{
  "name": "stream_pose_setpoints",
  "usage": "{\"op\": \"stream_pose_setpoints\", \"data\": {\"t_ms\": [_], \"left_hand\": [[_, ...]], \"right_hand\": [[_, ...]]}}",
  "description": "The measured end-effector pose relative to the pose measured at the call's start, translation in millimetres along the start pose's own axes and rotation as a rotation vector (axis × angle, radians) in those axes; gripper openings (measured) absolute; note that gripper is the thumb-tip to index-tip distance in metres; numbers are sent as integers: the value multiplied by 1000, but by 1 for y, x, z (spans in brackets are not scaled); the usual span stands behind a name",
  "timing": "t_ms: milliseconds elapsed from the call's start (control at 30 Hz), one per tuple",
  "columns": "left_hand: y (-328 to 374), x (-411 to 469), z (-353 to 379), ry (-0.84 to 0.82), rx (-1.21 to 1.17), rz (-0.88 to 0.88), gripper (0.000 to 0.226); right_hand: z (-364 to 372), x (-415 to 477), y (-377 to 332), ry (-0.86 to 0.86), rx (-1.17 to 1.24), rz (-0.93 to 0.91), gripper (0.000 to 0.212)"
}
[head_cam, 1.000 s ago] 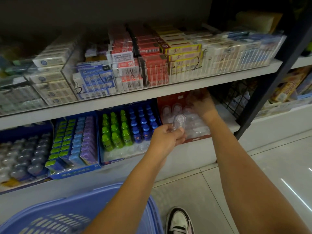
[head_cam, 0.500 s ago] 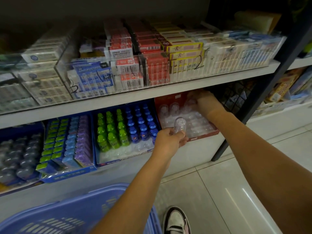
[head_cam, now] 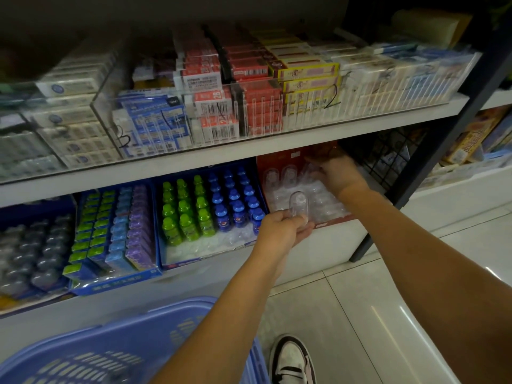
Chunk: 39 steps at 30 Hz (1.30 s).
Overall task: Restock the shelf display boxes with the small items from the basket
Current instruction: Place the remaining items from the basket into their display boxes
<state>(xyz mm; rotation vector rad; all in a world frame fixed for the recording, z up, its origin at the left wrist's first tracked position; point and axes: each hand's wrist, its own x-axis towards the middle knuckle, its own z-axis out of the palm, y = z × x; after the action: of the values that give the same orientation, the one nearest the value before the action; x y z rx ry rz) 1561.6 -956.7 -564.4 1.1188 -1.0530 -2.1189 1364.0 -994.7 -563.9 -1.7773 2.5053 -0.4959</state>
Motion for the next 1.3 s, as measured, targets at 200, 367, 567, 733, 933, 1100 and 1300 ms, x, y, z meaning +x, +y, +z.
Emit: {"op": "stream_pose_setpoints", "data": {"t_ms": [200,367,567,733,933,1100,1300], "left_hand": [[-2,6,2,45,26,13,22],[-3,7,2,46,-4,-2,20],[0,9,7,41,-69,69,10],[4,19,27,160,257,277,18],[-3,27,30,55,831,436,54],[-25,35,10,-47,1644,618,61],[-35,43,16,57,1663,617,65]], "right_hand": [[8,1,-8,-1,-19,-99,45],[10,-5,-15,39,-90,-91,46],[-8,-18,-26,174,99,99,41],[-38,-43,-42,-125,946,302,15],[-42,-23,-19,123,641,442,32],[-19,-4,3,328,464,317,17],[5,9,10,312,762,290,26]]}}
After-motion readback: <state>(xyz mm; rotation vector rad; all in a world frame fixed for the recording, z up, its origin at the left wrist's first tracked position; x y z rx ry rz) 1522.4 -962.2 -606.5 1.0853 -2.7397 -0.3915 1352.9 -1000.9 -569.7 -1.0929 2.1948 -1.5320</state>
